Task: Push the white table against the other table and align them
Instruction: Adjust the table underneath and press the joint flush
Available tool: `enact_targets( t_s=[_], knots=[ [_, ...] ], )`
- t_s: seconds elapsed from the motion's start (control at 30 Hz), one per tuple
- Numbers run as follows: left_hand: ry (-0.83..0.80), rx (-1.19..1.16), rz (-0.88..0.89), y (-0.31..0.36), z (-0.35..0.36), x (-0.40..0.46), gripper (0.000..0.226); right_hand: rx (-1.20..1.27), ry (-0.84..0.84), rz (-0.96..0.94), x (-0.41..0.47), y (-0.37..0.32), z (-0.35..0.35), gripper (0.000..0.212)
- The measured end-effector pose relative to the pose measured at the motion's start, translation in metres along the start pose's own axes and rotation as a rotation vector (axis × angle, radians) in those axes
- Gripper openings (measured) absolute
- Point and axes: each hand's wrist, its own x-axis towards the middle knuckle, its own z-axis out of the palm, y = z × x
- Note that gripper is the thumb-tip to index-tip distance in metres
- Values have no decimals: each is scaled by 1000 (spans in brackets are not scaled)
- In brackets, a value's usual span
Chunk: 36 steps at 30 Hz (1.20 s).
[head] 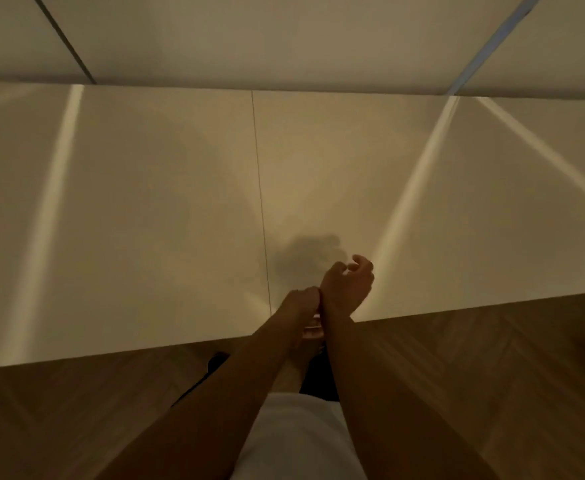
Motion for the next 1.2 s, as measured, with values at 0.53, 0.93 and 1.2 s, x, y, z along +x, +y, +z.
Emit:
enact_targets(
  t_s=[0.53,0.93,1.2],
  knots=[
    [547,932,1078,301,39,90,35,-138,-335,-708,219,-179,91,26],
    [660,1107,1142,386,10,206,33,-421,-587,-863,318,-200,196,43],
    [740,1383,1163,448,-14,271,38,-666,-345,-1142,345,-235,274,42]
  ],
)
